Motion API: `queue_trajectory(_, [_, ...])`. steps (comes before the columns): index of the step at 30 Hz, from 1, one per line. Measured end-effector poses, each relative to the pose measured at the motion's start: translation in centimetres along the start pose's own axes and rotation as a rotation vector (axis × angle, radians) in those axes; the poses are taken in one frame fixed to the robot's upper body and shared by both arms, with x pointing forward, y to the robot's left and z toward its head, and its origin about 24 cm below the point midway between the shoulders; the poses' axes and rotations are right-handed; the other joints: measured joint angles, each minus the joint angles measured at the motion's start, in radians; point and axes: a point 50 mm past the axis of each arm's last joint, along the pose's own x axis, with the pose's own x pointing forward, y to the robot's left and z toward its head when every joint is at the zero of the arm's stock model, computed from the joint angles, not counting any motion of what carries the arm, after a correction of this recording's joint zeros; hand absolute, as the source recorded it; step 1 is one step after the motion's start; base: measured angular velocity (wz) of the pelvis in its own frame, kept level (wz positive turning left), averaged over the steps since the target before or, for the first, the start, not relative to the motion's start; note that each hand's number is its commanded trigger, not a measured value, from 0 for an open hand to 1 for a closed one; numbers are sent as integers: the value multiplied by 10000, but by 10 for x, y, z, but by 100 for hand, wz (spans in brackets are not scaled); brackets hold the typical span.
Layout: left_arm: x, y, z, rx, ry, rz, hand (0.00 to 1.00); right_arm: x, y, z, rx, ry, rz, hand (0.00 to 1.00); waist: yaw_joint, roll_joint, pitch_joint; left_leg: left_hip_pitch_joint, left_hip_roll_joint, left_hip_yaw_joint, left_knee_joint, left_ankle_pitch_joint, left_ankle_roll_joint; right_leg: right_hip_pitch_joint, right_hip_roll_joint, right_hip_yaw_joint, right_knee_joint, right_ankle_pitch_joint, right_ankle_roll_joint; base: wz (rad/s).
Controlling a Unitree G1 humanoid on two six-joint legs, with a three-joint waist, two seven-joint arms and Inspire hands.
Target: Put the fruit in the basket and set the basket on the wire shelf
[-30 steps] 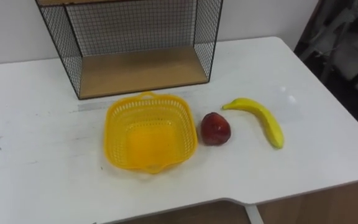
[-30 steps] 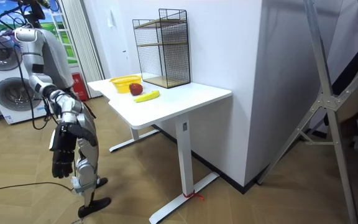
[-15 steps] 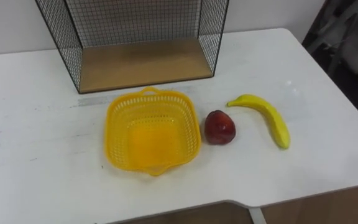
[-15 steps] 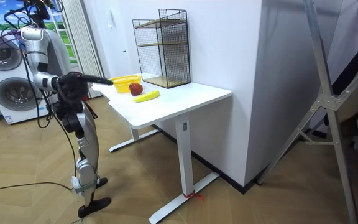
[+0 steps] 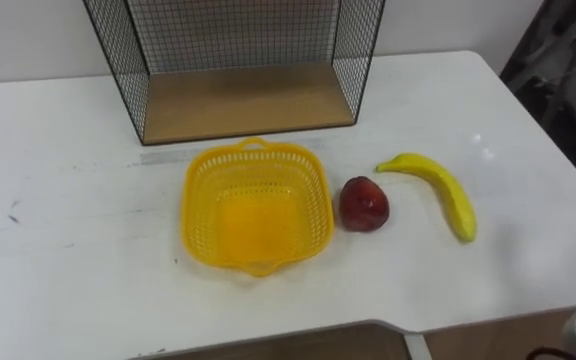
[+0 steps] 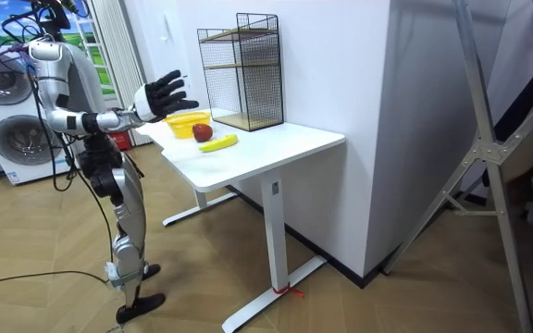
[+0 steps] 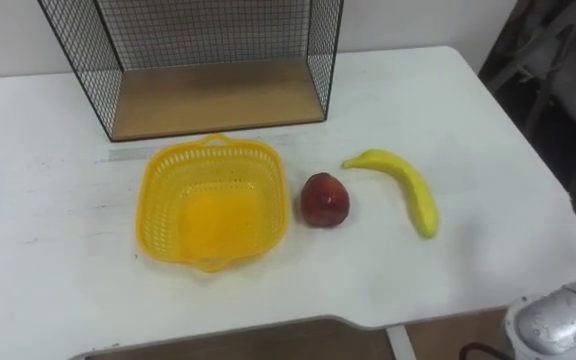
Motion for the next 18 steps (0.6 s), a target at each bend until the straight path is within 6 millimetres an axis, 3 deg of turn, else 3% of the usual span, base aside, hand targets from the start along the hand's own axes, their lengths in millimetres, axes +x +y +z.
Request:
queue_trajectory(5, [0, 1, 3, 20, -86, 19, 0, -10, 20, 2, -150, -207, 2137, 0, 78, -114, 55, -16, 13, 14, 7, 1, 0, -18, 15, -17, -35, 2, -8, 0])
queue_trajectory(10, [1, 2, 5, 7, -103, 18, 0, -21, 33, -5, -649, -117, 4037, 0, 244, -253, -23, -14, 4, -12, 4, 2, 2, 40, 6, -4, -159, 14, -6, 0])
queue_trajectory(13, [1, 1, 5, 18, -101, -2, 0, -28, 39, -14, -1268, 33, 5085, 0, 283, -436, -18, -12, 3, -38, 8, 1, 2, 114, 8, -21, -191, 49, -3, 4])
queue_trajectory(18, [2, 2, 11, 0, -280, -35, 0, -35, 47, -14, -1501, -132, 6406, 0, 311, -348, -16, -38, -15, -152, 32, 1, 2, 134, -33, -204, -193, 75, 18, 4])
